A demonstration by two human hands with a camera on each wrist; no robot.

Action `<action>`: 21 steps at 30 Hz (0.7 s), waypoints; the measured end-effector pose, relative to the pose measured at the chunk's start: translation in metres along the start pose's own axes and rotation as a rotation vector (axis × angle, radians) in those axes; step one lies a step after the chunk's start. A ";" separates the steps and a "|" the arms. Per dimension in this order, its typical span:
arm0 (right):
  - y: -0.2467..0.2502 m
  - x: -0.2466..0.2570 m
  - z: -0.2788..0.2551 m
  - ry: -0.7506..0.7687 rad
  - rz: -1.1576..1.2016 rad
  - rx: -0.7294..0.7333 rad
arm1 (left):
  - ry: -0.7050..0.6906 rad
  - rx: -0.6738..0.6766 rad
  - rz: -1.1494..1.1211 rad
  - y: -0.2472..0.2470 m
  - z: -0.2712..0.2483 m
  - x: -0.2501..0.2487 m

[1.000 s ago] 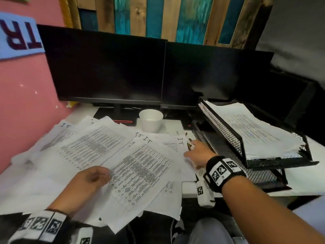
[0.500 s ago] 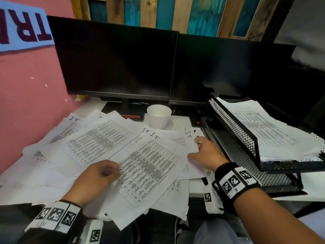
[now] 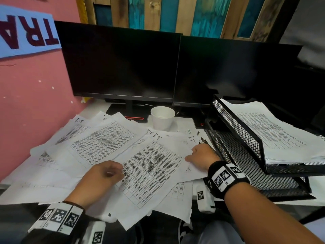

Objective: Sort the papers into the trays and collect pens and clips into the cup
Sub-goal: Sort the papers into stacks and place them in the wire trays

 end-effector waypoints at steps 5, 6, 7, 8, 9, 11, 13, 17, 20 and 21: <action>0.039 0.019 -0.005 0.158 0.177 -0.268 | -0.039 -0.056 0.073 0.010 0.008 -0.011; 0.050 0.025 -0.007 0.208 0.209 -0.332 | -0.043 -0.067 0.096 0.011 0.011 -0.014; 0.061 0.031 -0.009 0.254 0.271 -0.377 | -0.048 -0.079 0.112 0.012 0.014 -0.018; 0.069 0.038 -0.011 0.287 0.354 -0.398 | -0.058 -0.093 0.124 0.012 0.015 -0.025; 0.074 0.043 -0.013 0.312 0.432 -0.404 | -0.067 -0.109 0.134 0.012 0.016 -0.031; 0.081 0.058 -0.019 0.357 0.534 -0.400 | -0.086 -0.125 0.151 0.009 0.015 -0.048; 0.081 0.080 -0.026 0.440 0.621 -0.348 | -0.102 -0.117 0.133 0.003 0.015 -0.063; 0.071 0.113 -0.037 0.510 0.799 -0.167 | -0.112 -0.060 0.056 -0.014 0.019 -0.084; 0.065 0.122 -0.039 0.500 0.998 -0.054 | -0.107 -0.024 -0.059 -0.021 0.019 -0.091; 0.065 0.122 -0.039 0.488 1.048 -0.033 | -0.110 -0.018 -0.093 -0.022 0.020 -0.092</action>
Point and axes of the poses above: each hand's wrist, its own z-axis towards the middle knuckle, its own y-axis out of the back of the hand, x = y × z, the point moved 9 cm from there along z, towards the middle knuckle, and after that the axes turned 10 degrees about y, right-handed, at the moved point
